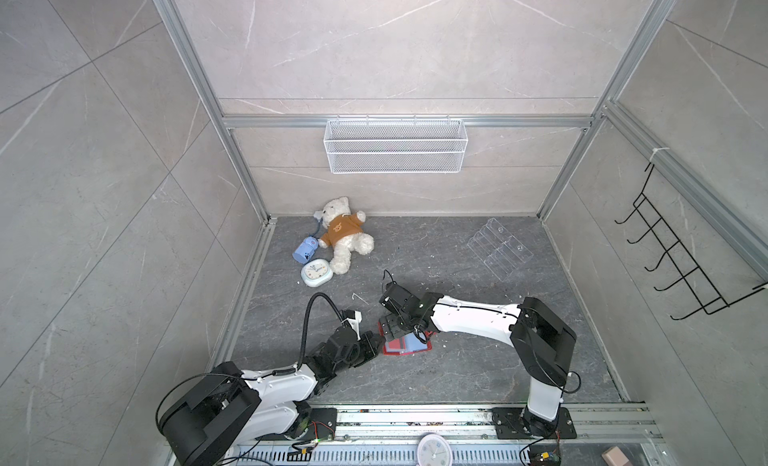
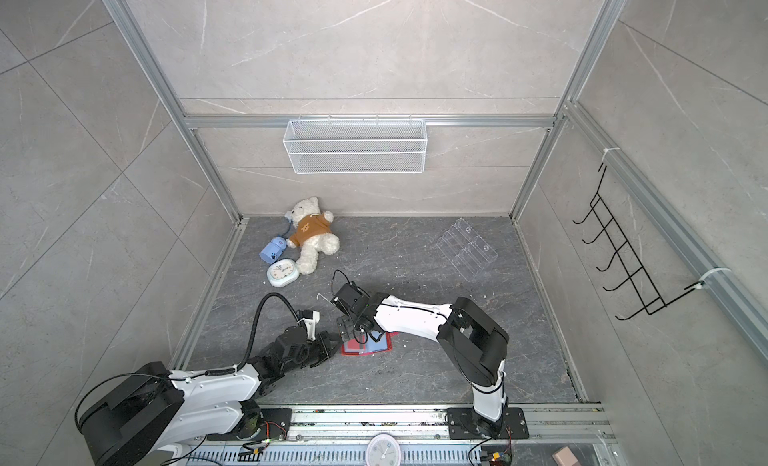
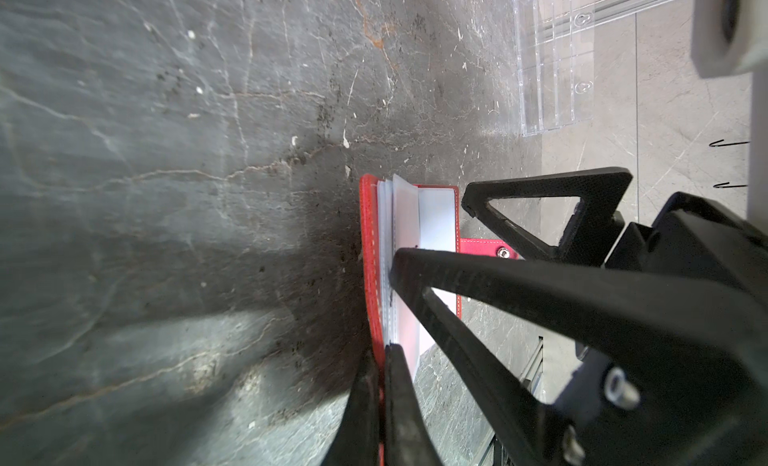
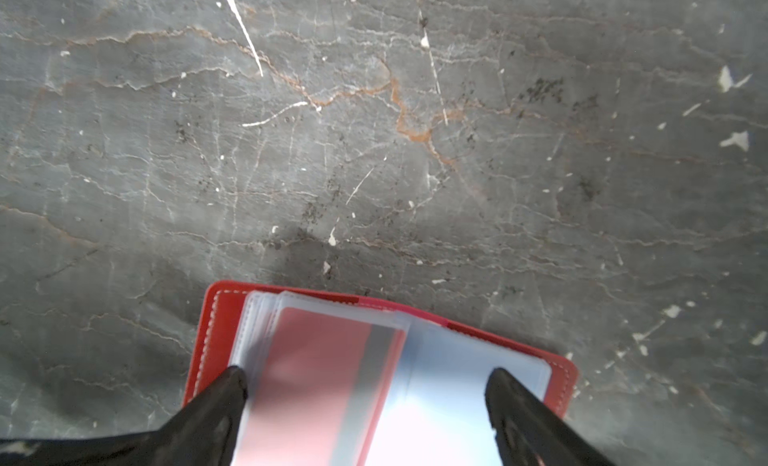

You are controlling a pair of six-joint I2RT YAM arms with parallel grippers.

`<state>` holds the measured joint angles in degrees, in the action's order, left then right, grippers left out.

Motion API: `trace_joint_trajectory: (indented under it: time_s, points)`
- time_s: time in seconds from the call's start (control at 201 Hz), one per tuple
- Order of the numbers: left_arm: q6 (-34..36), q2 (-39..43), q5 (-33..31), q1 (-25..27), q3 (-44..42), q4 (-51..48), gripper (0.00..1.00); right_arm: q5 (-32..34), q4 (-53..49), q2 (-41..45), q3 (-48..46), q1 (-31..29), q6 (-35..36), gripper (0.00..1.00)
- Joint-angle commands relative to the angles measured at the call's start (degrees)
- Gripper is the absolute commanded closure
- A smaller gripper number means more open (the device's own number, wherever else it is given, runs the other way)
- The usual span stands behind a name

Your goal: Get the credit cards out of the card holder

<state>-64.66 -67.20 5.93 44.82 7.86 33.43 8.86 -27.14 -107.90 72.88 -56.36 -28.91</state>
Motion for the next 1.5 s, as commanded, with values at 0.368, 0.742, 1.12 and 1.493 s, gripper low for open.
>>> trace_joint_trajectory:
  time_s: [0.368,0.742,1.12,1.493]
  points:
    - [1.56,-1.21,-1.22,0.67,1.95,3.20,1.00,1.69,-2.97,-3.30,3.13,-1.29,-0.52,0.08]
    - [0.71,-0.83,-2.75,1.06,1.43,3.01,1.00,8.53,-7.91,-4.78,3.97,-1.73,-2.39,0.08]
    - [-0.59,-0.17,-4.93,1.36,0.56,1.37,1.00,12.76,-8.95,-0.97,3.45,-1.74,-2.70,0.09]
    - [-0.14,-0.23,-4.44,1.38,1.34,-0.38,1.00,15.35,-8.94,7.11,-2.29,-0.36,-2.92,0.05]
